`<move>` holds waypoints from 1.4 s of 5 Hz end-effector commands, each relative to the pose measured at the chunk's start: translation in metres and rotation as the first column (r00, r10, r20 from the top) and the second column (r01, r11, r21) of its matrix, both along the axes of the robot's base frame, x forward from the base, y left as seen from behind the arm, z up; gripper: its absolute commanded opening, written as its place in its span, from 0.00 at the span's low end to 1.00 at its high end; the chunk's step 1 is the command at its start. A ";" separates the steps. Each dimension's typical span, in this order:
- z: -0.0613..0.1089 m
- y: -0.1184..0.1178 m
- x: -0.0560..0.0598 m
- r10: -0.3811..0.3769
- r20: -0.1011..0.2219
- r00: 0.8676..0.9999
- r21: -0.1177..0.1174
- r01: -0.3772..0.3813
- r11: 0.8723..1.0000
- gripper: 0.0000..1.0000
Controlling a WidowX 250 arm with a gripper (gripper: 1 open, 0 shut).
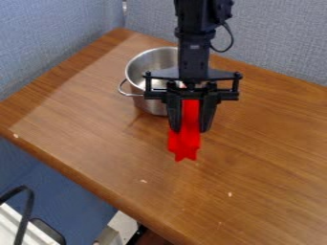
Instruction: Put the red object in the metal pot
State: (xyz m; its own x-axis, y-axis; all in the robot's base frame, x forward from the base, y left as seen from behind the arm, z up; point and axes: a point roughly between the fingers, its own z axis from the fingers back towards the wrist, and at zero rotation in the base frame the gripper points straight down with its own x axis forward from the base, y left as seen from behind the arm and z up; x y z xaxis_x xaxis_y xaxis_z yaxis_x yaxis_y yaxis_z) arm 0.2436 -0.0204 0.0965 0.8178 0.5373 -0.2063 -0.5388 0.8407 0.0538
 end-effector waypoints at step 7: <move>0.021 0.001 0.047 -0.095 0.112 0.989 -0.061 0.103 0.993 0.00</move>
